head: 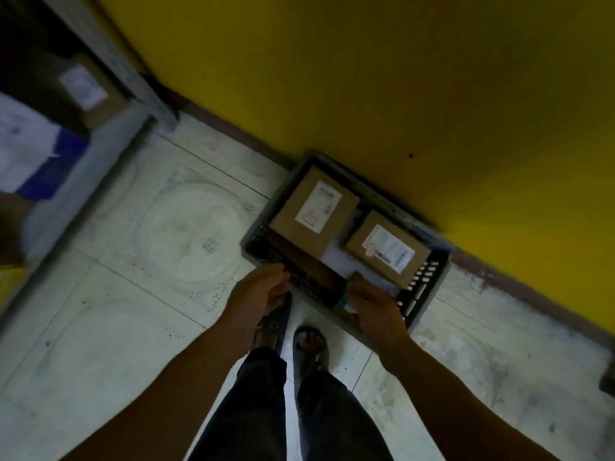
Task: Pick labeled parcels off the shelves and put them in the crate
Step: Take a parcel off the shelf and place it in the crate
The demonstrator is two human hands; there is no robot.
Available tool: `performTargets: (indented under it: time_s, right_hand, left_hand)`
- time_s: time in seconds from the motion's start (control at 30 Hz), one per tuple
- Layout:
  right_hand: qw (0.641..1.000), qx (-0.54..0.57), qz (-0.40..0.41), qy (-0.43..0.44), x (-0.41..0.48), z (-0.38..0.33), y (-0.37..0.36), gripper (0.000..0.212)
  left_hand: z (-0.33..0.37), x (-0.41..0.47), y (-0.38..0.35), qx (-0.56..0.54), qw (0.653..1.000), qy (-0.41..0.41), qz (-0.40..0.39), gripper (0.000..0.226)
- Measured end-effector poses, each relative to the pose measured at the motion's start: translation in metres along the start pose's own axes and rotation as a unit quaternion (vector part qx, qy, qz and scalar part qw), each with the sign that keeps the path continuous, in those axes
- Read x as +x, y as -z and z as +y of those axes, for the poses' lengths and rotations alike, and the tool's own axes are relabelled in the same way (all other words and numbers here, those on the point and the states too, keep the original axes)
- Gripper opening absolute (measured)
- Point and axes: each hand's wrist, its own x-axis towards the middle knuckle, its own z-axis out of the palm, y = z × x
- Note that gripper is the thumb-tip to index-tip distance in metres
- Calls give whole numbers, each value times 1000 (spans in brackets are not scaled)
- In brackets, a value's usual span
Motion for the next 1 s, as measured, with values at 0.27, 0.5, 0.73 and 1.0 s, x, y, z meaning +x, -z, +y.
performTargets:
  time_s: [0.27, 0.5, 0.73, 1.0]
  right_hand:
    - [973, -193, -82, 93, -85, -44, -26, 22]
    - [936, -271, -200, 103, -150, -75, -105, 15]
    - [906, -311, -260, 124, -220, -89, -187, 9]
    - [852, -355, -348, 163, -341, -45, -318, 9]
  left_hand:
    - [-3, -123, 64, -134, 988, -66, 45, 19]
    - [-14, -202, 141, -274, 949, -96, 120, 24]
    - [-53, -276, 222, -380, 896, -132, 189, 21]
    - [-132, -373, 348, -471, 820, -192, 261, 21]
